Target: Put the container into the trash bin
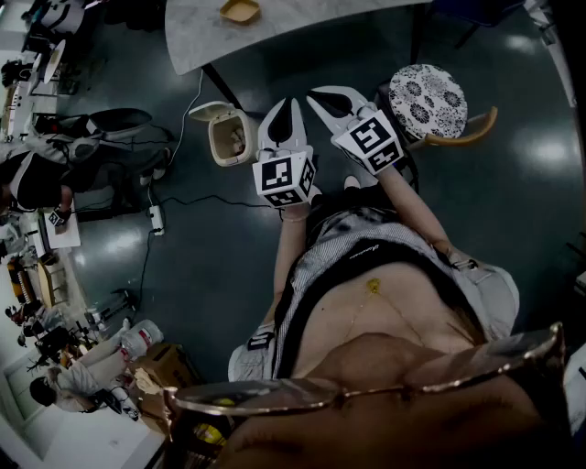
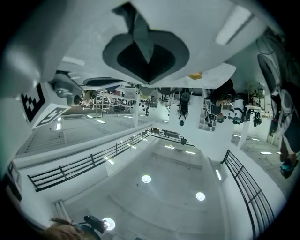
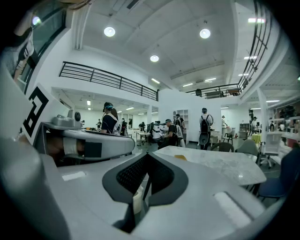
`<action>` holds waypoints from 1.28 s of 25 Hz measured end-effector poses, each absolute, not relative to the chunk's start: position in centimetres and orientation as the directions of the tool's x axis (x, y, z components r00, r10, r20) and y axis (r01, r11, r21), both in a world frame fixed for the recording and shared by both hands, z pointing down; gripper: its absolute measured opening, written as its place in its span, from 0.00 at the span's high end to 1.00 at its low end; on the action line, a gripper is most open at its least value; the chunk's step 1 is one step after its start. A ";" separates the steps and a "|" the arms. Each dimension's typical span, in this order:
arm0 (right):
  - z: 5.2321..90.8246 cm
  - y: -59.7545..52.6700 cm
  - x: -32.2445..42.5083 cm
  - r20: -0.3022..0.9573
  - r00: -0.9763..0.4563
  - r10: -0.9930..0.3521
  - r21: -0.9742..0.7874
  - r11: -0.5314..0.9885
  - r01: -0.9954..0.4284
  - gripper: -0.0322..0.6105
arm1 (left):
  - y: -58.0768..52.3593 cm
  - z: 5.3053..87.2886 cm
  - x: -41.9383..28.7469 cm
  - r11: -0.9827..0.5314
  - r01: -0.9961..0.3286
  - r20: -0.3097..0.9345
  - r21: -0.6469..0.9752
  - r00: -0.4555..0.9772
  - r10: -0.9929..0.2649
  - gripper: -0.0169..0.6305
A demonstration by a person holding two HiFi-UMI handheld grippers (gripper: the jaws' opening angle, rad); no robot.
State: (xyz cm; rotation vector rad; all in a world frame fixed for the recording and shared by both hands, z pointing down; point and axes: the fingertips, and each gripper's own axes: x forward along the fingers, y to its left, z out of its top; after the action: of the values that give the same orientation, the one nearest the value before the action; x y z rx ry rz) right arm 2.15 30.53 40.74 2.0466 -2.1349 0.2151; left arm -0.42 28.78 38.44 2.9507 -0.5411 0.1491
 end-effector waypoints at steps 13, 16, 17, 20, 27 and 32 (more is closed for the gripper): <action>41.9 28.6 3.7 0.218 -0.089 -0.972 -0.082 0.073 -0.994 0.91 | 26.6 39.1 0.0 -0.898 -0.389 0.115 0.205 0.921 -0.372 0.97; 42.1 26.9 4.0 0.225 -0.081 -0.971 -0.091 0.062 -0.994 0.91 | 24.4 39.3 0.1 -0.893 -0.392 0.114 0.220 0.920 -0.376 0.97; 42.3 26.2 4.2 0.226 -0.078 -0.971 -0.094 0.058 -0.994 0.91 | 23.6 39.4 0.2 -0.893 -0.391 0.112 0.225 0.920 -0.375 0.97; 42.8 23.7 5.0 0.228 -0.061 -0.972 -0.097 0.040 -0.995 0.91 | 20.6 39.8 1.0 -0.895 -0.376 0.108 0.239 0.926 -0.360 0.97; 42.8 15.4 7.0 0.223 -0.011 -0.975 -0.084 -0.008 -0.996 0.91 | 12.6 39.9 3.3 -0.926 -0.307 0.117 0.218 0.950 -0.288 0.97; 42.7 10.6 7.3 0.226 0.023 -0.974 -0.065 -0.039 -0.997 0.91 | 8.2 40.0 4.0 -0.939 -0.271 0.125 0.211 0.960 -0.249 0.97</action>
State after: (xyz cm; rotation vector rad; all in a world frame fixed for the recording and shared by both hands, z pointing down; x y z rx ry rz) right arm 7.27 10.63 42.66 2.1644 -2.0972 0.3178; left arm 3.97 8.20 40.01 2.8840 -0.3874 0.1414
